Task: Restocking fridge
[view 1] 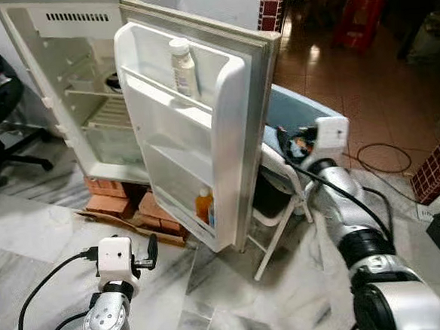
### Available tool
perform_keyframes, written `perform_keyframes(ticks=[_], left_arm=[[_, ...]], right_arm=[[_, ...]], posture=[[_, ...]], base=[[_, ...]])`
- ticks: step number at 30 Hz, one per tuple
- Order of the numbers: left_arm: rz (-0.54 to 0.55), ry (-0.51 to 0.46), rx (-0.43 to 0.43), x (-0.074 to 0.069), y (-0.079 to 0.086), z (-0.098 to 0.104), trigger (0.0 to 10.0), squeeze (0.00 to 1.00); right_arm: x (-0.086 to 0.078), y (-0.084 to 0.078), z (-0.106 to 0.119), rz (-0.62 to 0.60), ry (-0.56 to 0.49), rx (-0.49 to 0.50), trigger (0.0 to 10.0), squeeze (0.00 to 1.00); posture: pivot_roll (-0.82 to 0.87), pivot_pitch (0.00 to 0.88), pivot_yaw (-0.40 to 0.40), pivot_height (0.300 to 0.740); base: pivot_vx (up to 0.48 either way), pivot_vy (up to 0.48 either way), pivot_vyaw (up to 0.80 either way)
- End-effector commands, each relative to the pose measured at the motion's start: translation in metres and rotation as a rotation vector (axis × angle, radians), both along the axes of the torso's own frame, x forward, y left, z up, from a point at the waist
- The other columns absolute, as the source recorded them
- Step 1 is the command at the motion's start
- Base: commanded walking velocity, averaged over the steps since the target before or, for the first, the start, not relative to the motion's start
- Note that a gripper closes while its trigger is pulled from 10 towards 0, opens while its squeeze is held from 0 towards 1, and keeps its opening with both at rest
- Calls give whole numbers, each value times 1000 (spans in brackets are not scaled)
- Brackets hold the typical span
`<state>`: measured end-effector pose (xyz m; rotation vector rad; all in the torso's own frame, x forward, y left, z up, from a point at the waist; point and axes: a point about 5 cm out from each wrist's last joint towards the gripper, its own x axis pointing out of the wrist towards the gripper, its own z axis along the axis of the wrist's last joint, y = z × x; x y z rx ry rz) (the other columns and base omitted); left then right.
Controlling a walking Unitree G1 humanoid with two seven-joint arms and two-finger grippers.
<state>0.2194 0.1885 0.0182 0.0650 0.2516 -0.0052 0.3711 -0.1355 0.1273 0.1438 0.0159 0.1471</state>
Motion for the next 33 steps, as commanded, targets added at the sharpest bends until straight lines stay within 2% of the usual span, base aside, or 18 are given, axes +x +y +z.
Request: perform_keyframes(ticks=[1, 2, 3, 4, 7, 10, 13, 14, 15, 16, 17, 20, 21, 25, 27, 28, 31, 33], left_arm=[[-1, -10, 8, 3, 0, 4, 10000, 0], [-4, -10, 5, 3, -1, 4, 10000, 0], [-5, -10, 4, 3, -2, 5, 10000, 0], [-5, -10, 4, 3, -2, 5, 10000, 0], [-6, -11, -5, 6, -3, 5, 10000, 0], [-4, -11, -5, 7, -3, 6, 10000, 0], [1, -13, -4, 8, -3, 7, 10000, 0], [1, -13, -4, 8, -3, 7, 10000, 0], [1, -13, -4, 7, -3, 7, 10000, 0], [-1, -12, -5, 6, -3, 6, 10000, 0], [-1, -12, -5, 6, -3, 6, 10000, 0], [-3, -9, -7, 5, -2, 5, 10000, 0], [-3, -8, -9, 5, -2, 5, 10000, 0], [-5, -8, -11, 6, -1, 4, 10000, 0], [-8, -7, -11, 7, -1, 4, 10000, 0], [-9, -7, -11, 7, -1, 4, 10000, 0], [-17, -2, -10, 6, -1, 3, 10000, 0], [-22, 3, -8, 6, -2, 2, 10000, 0]], right_arm=[[8, 17, 9, 21, 22, 49, 10000, 0], [11, 42, 18, 85, 26, 110, 10000, 0], [12, 50, 21, 110, 26, 126, 10000, 0], [12, 50, 21, 110, 26, 126, 10000, 0], [12, 83, 31, 202, 22, 147, 10000, 0], [10, 97, 35, 234, 31, 166, 10000, 0], [3, 126, 46, 387, 26, 305, 10000, 0], [3, 126, 46, 387, 26, 305, 10000, 0], [1, 131, 50, 431, 13, 351, 10000, 0], [-8, 144, 62, 557, -23, 458, 10000, 0], [-8, 144, 62, 557, -23, 458, 10000, 0], [-36, 156, 84, 862, -104, 615, 10000, 0], [-56, 152, 93, 1026, -128, 690, 10000, 0], [-73, 133, 95, 1162, -148, 708, 10000, 0], [-79, 105, 87, 1204, -138, 676, 10000, 0], [-80, 100, 85, 1205, -136, 672, 10000, 0], [-82, 76, 70, 1202, -97, 615, 10000, 0], [-83, 62, 44, 1159, -18, 426, 10000, 0]], posture=[[117, 0, -60, 740], [125, 0, -65, 740], [125, 0, -65, 740], [125, 0, -65, 740], [145, 0, -79, 740], [153, 0, -86, 740], [162, 0, -91, 740], [162, 0, -91, 740], [163, 0, -92, 740], [165, 0, -94, 740], [165, 0, -94, 740], [164, 0, -94, 740], [162, 0, -95, 740], [155, 0, -92, 740], [150, 0, -86, 740], [150, 0, -86, 740], [139, 0, -78, 740], [135, 0, -75, 740]], base=[[0, 0, 0], [0, 0, 0], [0, 0, 0], [0, 0, 0], [0, 0, 0], [0, 0, 0], [0, 0, 0], [0, 0, 0], [0, 0, 0], [0, 0, 0], [0, 0, 0], [0, 0, 0], [0, 0, 0], [0, 0, 0], [0, 0, 0], [0, 0, 0], [0, 0, 0], [0, 0, 0]])
